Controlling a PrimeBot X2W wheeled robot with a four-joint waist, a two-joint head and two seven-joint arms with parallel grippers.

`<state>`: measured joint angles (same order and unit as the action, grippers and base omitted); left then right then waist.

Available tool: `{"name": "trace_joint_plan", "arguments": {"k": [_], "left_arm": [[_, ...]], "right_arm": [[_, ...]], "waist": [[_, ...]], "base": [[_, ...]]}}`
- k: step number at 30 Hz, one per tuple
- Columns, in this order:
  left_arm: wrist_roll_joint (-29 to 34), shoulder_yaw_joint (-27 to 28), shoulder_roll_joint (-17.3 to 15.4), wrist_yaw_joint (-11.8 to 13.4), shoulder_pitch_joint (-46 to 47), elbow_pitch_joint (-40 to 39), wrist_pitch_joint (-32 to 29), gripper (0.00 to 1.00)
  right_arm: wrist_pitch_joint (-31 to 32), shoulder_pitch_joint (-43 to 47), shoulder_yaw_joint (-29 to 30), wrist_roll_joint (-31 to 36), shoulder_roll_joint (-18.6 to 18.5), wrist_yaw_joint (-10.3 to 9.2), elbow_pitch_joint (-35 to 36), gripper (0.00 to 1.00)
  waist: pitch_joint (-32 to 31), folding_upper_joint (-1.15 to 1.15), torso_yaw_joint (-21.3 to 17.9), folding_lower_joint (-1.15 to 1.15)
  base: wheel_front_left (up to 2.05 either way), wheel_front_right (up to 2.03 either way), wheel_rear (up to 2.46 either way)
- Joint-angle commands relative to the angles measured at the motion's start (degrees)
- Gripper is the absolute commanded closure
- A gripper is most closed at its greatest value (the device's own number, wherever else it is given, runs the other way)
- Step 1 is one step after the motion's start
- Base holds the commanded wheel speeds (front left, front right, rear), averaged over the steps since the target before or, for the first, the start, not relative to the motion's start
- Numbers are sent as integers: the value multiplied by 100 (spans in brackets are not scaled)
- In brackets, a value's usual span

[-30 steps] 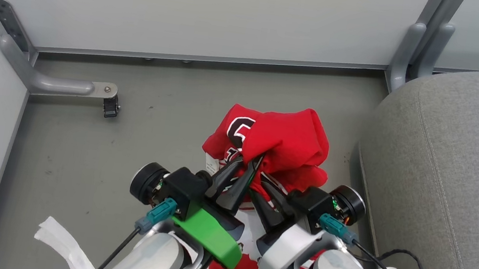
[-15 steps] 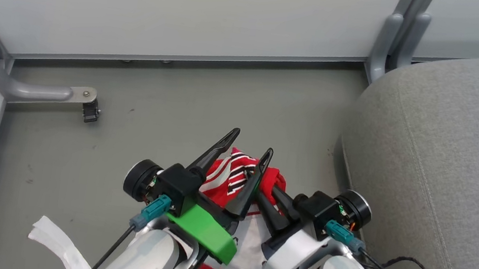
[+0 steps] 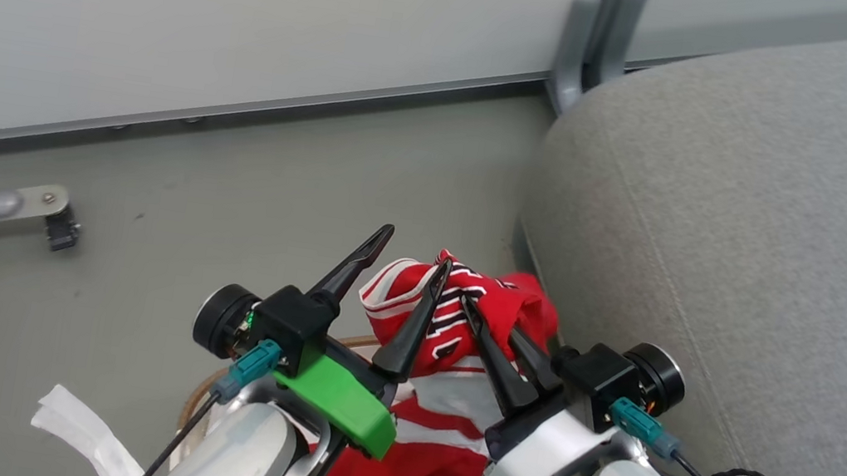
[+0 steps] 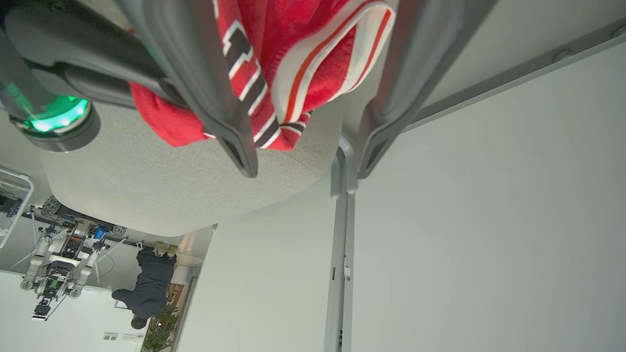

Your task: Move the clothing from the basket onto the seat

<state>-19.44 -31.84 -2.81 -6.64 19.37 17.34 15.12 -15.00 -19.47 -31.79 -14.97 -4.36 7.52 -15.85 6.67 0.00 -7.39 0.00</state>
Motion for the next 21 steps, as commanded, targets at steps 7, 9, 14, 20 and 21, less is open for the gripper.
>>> {"name": "trace_joint_plan", "arguments": {"k": [7, 9, 14, 20, 21], "left_arm": [[152, 206, -18, -55, -155, 84, 4, 0], [169, 267, -18, -64, -183, 83, 3, 0], [188, 329, -19, -83, -236, 91, 4, 0], [223, 412, -19, -85, -262, 86, 4, 0], [251, 440, -19, -86, -272, 87, 4, 0]], "right_arm": [[-26, 99, 86, -39, -22, -6, 300, 100], [-26, 96, 92, -50, -14, -6, 362, 100], [-26, 108, 151, -56, -2, -6, 459, 100], [-26, 103, 205, -62, -21, -6, 521, 100], [-26, 78, 215, -56, -33, -6, 536, 100]], "waist": [[76, 0, -917, 0], [104, 0, -1075, 0], [136, 0, -1443, 0], [147, 0, -1834, 0], [174, 0, -1947, 0]], "base": [[0, 0, 0], [0, 0, 0], [0, 0, 0], [0, 0, 0], [0, 0, 0]]}}
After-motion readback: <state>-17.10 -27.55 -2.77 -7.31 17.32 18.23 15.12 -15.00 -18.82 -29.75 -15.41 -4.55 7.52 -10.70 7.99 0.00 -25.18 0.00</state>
